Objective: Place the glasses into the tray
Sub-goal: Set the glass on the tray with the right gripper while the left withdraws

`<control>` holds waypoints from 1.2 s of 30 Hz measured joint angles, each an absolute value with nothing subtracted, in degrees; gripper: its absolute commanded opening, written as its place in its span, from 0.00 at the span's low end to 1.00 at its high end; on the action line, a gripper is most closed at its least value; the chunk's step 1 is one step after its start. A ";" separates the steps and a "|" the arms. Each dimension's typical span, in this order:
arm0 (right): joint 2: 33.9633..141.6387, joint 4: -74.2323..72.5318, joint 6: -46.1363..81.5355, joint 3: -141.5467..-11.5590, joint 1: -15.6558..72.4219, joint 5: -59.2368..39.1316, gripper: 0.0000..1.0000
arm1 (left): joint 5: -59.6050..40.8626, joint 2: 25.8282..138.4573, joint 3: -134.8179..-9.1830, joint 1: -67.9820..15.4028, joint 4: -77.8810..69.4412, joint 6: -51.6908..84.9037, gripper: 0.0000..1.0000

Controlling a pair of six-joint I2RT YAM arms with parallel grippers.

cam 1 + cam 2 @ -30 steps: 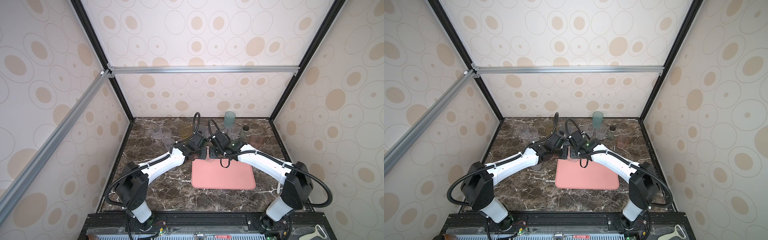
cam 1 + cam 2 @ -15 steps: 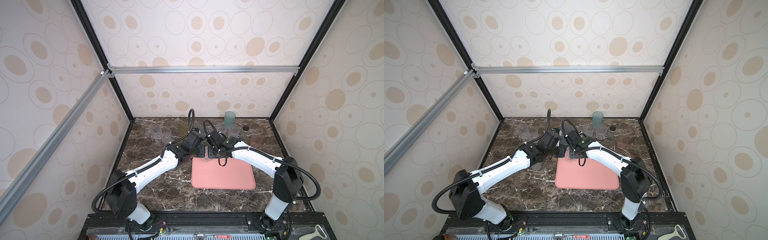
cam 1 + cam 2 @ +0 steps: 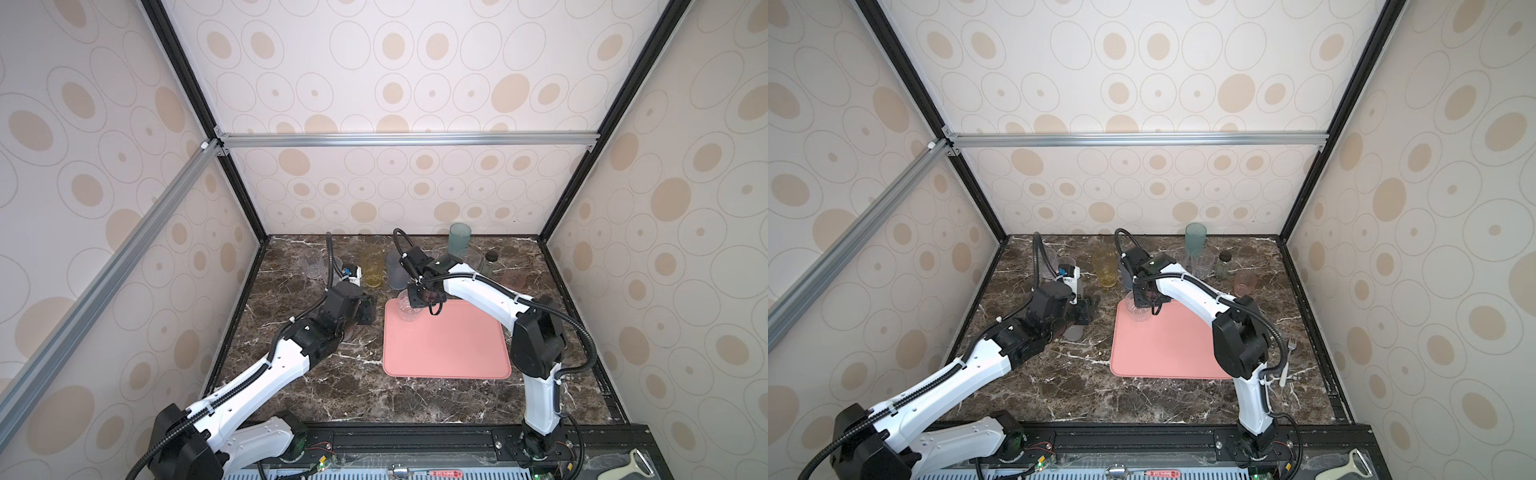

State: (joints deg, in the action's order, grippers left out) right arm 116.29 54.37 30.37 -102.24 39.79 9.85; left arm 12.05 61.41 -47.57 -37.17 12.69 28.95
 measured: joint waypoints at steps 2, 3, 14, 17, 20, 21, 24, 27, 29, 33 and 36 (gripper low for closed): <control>118.37 55.33 30.22 -104.12 39.79 9.45 0.03 | 13.34 59.31 -45.12 -37.15 10.61 27.70 0.63; 119.28 55.68 30.13 -105.03 39.79 9.23 0.03 | 13.78 58.78 -44.58 -37.12 9.87 27.29 0.62; 128.88 58.59 30.06 -116.99 39.83 8.36 0.05 | 15.59 59.35 -43.92 -37.10 5.80 24.49 0.63; 129.47 58.87 30.04 -117.95 39.86 8.27 0.08 | 15.57 59.37 -43.55 -37.10 5.15 24.32 0.63; 129.71 58.98 29.95 -118.28 39.88 8.29 0.09 | 15.55 59.48 -43.27 -37.10 4.89 24.23 0.63; 129.78 58.94 29.95 -118.30 39.88 8.38 0.10 | 15.55 59.61 -43.24 -37.10 4.82 24.21 0.62; 129.97 58.63 29.98 -118.30 39.88 8.67 0.12 | 15.49 59.88 -43.22 -37.08 4.73 24.18 0.63; 130.13 58.24 30.13 -118.30 39.88 8.69 0.22 | 15.49 59.88 -43.20 -37.06 4.71 24.18 0.63; 130.13 58.22 30.09 -118.30 39.90 8.29 0.34 | 15.62 59.88 -43.20 -37.06 4.73 24.18 0.65; 129.43 58.30 29.02 -118.28 39.86 6.90 0.44 | 17.12 59.88 -43.27 -37.06 4.82 24.18 0.72; 126.17 58.30 28.53 -117.40 39.40 5.45 0.44 | 18.81 59.90 -43.86 -37.06 4.64 23.75 0.72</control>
